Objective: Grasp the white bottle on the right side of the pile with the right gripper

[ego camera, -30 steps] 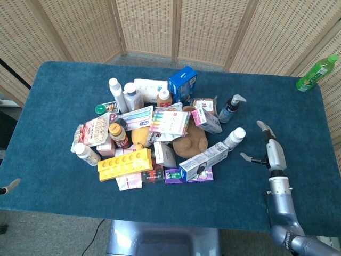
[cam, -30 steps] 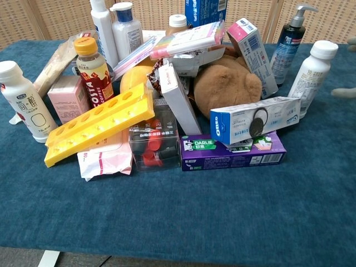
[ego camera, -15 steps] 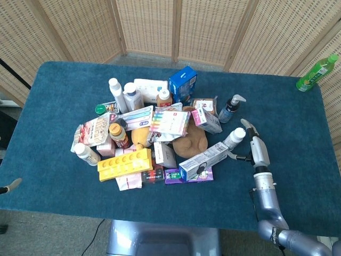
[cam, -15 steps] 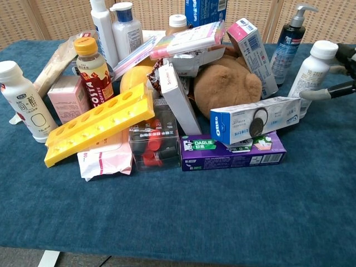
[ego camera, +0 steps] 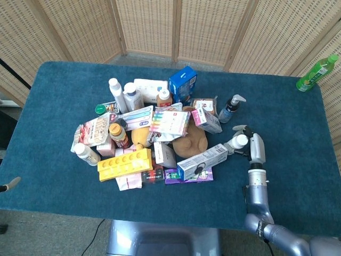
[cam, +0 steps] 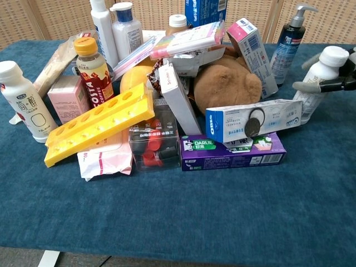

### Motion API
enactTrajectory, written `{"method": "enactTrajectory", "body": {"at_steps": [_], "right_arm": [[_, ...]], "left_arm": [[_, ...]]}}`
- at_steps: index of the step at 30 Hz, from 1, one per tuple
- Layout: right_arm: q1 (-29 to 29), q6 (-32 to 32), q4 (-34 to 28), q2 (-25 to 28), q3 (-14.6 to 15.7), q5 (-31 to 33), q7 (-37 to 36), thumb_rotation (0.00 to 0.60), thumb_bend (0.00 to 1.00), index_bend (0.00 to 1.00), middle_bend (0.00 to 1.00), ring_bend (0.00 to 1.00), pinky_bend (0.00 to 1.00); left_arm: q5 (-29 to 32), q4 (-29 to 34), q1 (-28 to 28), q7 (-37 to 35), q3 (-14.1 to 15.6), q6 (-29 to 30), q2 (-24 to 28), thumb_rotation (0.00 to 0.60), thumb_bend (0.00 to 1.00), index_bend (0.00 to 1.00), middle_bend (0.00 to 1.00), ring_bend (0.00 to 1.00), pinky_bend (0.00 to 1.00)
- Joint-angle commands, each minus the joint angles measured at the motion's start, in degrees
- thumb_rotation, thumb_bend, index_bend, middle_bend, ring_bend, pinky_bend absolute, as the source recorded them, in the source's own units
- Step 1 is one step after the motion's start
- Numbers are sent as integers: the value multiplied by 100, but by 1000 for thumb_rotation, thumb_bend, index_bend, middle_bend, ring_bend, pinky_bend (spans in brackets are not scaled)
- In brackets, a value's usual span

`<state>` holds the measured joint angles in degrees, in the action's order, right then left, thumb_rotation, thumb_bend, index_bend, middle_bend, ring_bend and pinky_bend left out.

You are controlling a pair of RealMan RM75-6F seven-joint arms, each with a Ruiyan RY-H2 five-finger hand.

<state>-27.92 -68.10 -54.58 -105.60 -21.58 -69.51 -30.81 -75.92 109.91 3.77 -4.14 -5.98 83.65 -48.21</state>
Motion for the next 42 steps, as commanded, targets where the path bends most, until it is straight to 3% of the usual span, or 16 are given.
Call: {"method": "enactTrajectory", "body": {"at_steps": [1, 8, 21, 30, 42], "right_arm": [[26, -73, 128, -78, 7, 2, -78, 600, 82, 556, 940, 644, 719], [65, -335, -111, 95, -51, -106, 41, 600, 83, 559, 941, 643, 719], [39, -970, -2008, 1089, -485, -265, 1230, 600, 83, 562, 940, 643, 719], [-242, -1037, -3026, 1617, -802, -282, 2224, 600, 82, 562, 940, 643, 719], [-476, -1040, -3682, 2043, -1117, 69, 2959, 600, 88, 562, 941, 643, 719]], "left_arm": [[-18, 1, -1, -8, 6, 1, 3, 600, 0, 0, 0, 0, 0], [-60, 17, -14, -57, 15, 14, 23, 600, 0, 0, 0, 0, 0], [-166, 35, -43, -226, 40, 35, 93, 600, 0, 0, 0, 0, 0], [-180, 31, -27, -257, 60, -20, 104, 600, 0, 0, 0, 0, 0], [-206, 34, -7, -181, 84, -48, 78, 600, 0, 0, 0, 0, 0]]}}
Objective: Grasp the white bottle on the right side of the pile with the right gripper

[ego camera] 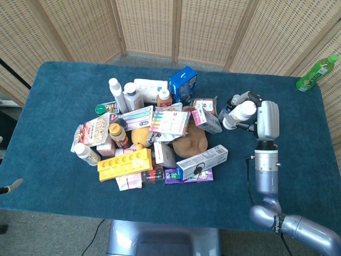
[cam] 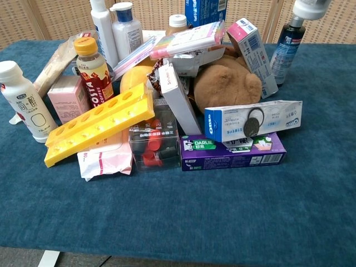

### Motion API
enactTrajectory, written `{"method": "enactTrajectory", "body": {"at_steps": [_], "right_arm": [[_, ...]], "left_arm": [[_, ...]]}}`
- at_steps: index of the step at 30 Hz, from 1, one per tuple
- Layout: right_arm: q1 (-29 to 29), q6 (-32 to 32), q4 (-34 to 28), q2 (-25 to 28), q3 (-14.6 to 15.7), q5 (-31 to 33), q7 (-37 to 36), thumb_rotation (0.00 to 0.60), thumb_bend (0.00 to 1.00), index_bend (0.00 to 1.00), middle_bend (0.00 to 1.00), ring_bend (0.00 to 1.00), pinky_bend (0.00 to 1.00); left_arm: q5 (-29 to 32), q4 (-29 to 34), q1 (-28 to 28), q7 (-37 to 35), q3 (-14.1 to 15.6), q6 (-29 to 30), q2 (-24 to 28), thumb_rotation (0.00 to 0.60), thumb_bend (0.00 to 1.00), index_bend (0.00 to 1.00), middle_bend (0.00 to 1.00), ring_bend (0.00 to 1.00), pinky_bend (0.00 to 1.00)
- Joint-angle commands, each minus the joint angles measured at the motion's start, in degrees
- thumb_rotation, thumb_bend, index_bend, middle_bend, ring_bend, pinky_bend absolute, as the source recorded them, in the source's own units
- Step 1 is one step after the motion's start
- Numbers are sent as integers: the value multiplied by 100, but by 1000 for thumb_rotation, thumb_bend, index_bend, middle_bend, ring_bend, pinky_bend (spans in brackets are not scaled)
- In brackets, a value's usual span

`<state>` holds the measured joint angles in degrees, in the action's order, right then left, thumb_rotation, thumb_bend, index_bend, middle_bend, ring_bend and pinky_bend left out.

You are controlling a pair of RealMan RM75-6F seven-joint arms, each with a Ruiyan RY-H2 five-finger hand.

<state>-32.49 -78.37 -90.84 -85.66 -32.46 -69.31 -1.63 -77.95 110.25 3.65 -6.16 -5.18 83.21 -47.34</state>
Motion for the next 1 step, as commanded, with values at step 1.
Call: {"method": "enactTrajectory", "body": {"at_steps": [1], "right_arm": [[-24, -18, -75, 69, -36, 66, 49, 600, 89, 563, 941, 644, 718]], "left_arm": [[-2, 1, 9, 30, 5, -10, -15, 600, 0, 0, 0, 0, 0]]}}
